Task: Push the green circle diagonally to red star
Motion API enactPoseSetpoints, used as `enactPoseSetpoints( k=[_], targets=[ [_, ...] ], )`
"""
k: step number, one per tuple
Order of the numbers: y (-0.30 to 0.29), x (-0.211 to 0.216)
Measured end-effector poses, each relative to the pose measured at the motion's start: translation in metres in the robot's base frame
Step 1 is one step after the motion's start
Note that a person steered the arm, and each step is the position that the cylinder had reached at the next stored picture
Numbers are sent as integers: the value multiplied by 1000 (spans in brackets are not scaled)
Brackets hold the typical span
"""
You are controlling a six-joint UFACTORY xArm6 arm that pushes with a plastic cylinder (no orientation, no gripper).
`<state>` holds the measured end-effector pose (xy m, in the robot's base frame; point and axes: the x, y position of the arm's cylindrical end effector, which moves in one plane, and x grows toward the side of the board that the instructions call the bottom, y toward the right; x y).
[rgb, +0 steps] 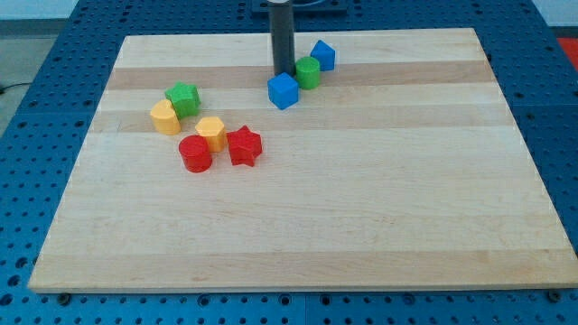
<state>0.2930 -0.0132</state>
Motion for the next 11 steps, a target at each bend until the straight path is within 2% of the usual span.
enactPoseSetpoints(
  k=[1,3,9,11],
  targets=[
    [19,-18],
    [34,-18],
    [135,32],
    [99,32]
  ],
)
